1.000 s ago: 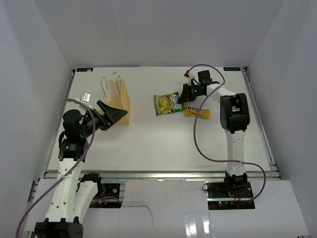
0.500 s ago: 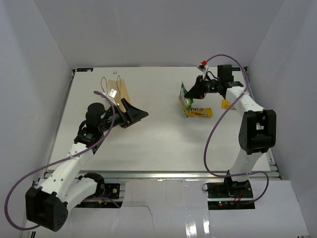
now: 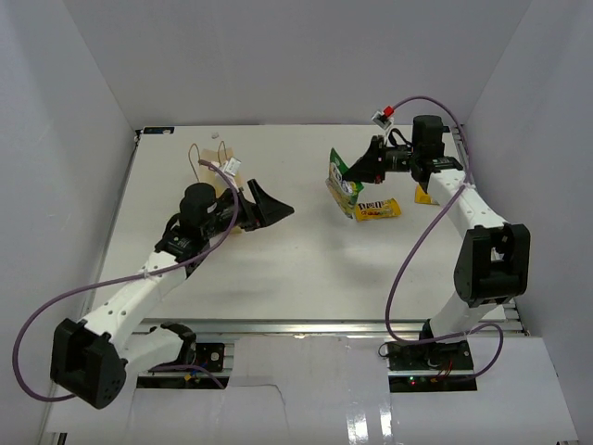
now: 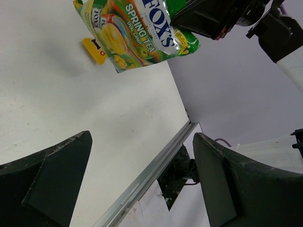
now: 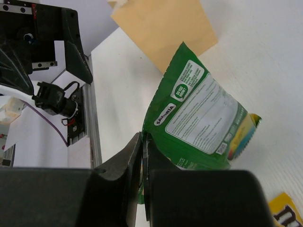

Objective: Place the snacks into the paper bag

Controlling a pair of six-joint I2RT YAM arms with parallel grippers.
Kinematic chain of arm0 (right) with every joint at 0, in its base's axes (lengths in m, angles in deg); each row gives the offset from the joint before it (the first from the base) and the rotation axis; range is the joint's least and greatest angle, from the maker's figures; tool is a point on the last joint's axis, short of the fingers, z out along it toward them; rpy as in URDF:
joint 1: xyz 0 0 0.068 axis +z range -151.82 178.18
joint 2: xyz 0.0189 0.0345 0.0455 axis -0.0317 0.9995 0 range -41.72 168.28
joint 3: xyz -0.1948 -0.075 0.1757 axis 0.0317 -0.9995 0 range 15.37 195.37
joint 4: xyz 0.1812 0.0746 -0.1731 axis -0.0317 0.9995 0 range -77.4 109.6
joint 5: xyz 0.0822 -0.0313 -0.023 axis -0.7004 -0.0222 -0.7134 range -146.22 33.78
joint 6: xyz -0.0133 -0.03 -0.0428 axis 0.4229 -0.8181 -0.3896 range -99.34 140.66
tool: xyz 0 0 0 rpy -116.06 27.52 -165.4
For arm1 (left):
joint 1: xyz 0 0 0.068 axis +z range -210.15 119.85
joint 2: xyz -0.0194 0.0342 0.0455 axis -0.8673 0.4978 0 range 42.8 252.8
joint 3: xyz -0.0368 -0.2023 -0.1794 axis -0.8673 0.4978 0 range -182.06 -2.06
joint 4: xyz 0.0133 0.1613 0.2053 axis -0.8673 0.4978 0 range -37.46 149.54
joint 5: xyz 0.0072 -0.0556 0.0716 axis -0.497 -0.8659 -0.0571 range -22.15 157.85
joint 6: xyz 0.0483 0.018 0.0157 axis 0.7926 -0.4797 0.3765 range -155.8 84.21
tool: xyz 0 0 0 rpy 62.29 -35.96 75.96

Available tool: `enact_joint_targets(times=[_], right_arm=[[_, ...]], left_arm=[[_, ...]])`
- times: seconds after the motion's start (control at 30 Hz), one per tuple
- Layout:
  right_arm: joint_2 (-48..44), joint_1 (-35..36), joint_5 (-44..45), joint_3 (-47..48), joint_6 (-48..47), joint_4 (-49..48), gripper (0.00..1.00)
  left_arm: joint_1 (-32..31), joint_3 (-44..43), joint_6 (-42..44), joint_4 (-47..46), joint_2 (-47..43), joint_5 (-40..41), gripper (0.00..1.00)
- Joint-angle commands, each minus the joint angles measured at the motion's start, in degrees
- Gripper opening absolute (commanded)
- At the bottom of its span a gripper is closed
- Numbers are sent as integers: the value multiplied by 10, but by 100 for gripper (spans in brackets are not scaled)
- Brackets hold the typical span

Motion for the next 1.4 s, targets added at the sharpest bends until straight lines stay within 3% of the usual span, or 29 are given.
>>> enact_joint_targets(times=[0.0,0.07,0.33,0.47,0.73,0.97,1.37], right_arm=[[-33,28,-54,8,97,-125,8],[-32,51,-61,13,172,-177,8],[34,126,-37,101,488,-536,8],[94,182,12,241,545,-548,8],[214,285,138,511,478,-417,8],[278,311,233,596,434,-375,8],[352,344,347,647,322,-355,8]], left_arm=[[-3,-32,47,37,-74,40,98],[-3,-38,64,97,-130,77,98],[-3,-116,90,266,-288,246,98],[-3,-161,88,309,-313,308,98],[-3,-217,82,357,-323,365,98],[-3,-224,68,389,-357,395,98],[-3,-204,58,410,-371,404,98]])
